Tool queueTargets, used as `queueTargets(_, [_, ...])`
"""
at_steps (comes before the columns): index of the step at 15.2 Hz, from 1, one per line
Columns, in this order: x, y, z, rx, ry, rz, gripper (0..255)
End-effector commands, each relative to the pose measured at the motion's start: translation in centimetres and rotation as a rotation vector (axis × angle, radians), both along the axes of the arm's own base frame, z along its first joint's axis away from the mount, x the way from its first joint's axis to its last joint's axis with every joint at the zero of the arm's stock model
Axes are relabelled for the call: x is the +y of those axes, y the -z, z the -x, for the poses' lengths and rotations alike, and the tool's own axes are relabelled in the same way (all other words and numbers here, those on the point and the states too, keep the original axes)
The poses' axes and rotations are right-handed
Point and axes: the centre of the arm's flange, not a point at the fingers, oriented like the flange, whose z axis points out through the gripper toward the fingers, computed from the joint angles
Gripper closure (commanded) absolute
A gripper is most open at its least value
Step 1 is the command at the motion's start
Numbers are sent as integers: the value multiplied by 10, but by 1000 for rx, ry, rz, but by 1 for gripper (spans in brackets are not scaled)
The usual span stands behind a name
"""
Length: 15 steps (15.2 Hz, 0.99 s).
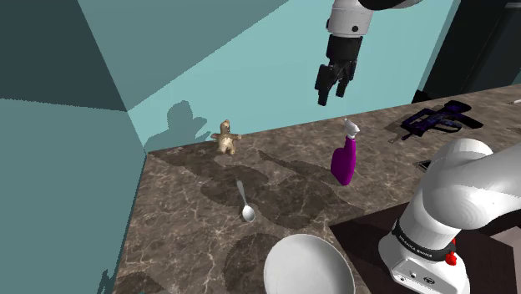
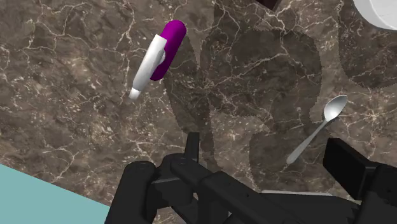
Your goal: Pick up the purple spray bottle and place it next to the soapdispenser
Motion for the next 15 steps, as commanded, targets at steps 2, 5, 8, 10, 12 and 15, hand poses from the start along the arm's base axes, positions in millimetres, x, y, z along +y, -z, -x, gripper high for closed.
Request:
queueTargets(2, [-8,11,-6,19,4,-5,0])
queueTargets(5, [-31,44,-21,77,15,-18,0])
queueTargets(8, [-54,78,-34,135,26,-32,0])
queueTargets(10, [-69,101,-41,173,33,-41,0])
queueTargets(12, [-84,125,-48,212,41,-51,0])
queueTargets(15, [-106,161,-56,269,52,-64,0])
